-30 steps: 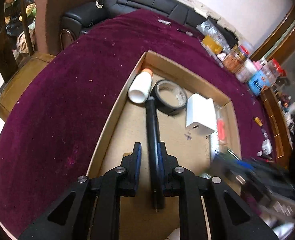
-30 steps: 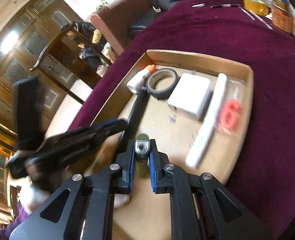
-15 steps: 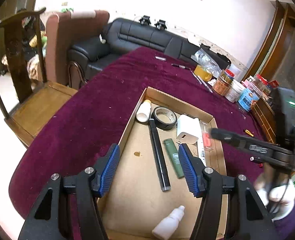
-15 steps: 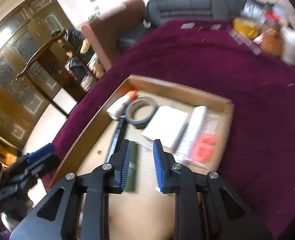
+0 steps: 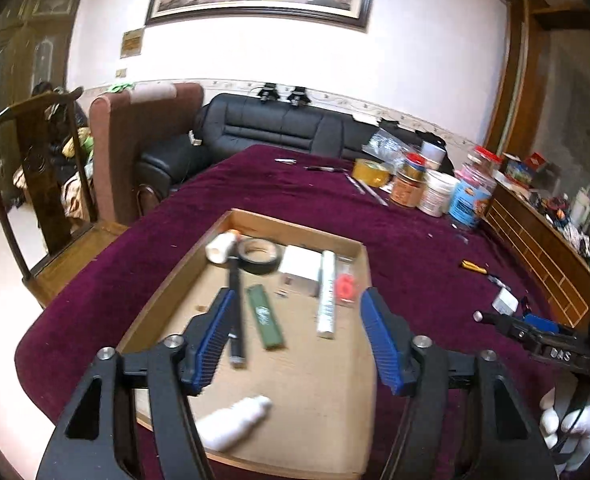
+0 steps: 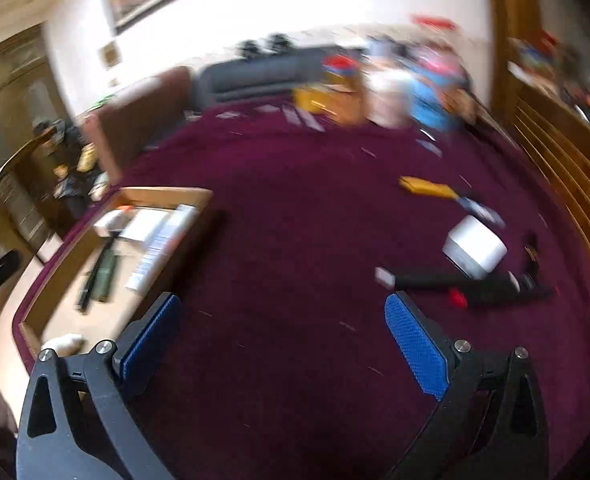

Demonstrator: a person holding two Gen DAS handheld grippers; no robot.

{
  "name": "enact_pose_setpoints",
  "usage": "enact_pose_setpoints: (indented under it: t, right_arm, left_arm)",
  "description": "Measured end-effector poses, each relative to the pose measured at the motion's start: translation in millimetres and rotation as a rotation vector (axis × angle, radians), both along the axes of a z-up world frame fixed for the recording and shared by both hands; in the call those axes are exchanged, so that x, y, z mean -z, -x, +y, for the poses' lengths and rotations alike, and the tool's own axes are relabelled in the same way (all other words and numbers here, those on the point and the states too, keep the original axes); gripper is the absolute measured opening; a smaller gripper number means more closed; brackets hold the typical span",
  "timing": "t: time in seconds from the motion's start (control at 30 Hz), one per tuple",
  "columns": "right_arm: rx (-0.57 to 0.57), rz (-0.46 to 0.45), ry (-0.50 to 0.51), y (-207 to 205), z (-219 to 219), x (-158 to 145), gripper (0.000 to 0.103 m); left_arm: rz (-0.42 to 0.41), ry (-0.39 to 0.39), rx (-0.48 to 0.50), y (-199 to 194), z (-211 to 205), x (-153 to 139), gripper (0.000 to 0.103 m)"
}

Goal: Organize rigid objects

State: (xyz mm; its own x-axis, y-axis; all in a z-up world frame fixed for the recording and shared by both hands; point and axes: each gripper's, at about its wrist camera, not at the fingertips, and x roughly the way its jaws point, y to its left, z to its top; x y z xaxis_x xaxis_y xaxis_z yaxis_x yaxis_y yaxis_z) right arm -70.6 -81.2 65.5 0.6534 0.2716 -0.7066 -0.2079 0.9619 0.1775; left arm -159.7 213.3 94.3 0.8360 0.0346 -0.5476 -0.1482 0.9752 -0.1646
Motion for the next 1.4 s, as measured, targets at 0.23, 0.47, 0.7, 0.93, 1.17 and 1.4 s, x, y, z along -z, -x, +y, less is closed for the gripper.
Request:
enact_pose_setpoints:
  t: [0.23,0.47,0.7,0.93,1.17,1.4]
  right_arm:
    - [0.159,-0.015,0.129,-18.4,-55.5,-22.3,0.102]
    - [0.241,-0.018,-0.038,6.8,-110.0,-29.9,0.102]
    - [0.196,-0.054,-0.081,4.8,-123.1,3.2,0.102]
    - [0.236,0.000,0.013,-11.3,-136.6,19.7,0.101]
    - [0.238,0.051,0.047,-63.4,-147.7,14.5,0.101]
    - [0.235,0.119,0.105,-112.9,-132.2,35.0,0.101]
  left_arm:
    - [0.061,-0.027,0.058,13.2,-44.8,-1.1,0.061]
    - [0.189,0.049,0.111,11.0,-69.7,32.9,0.061]
    - [0.166,0.172,0.225,19.3,-89.5,54.6,0.061]
    - [0.160,0.133,0.268,18.7,-92.9,48.8,0.061]
    - [0.196,0.150,0.279,17.8,-94.8,61.1,0.061]
    - [0.199,0.133,0.291,18.1,-97.5,61.5,0.061]
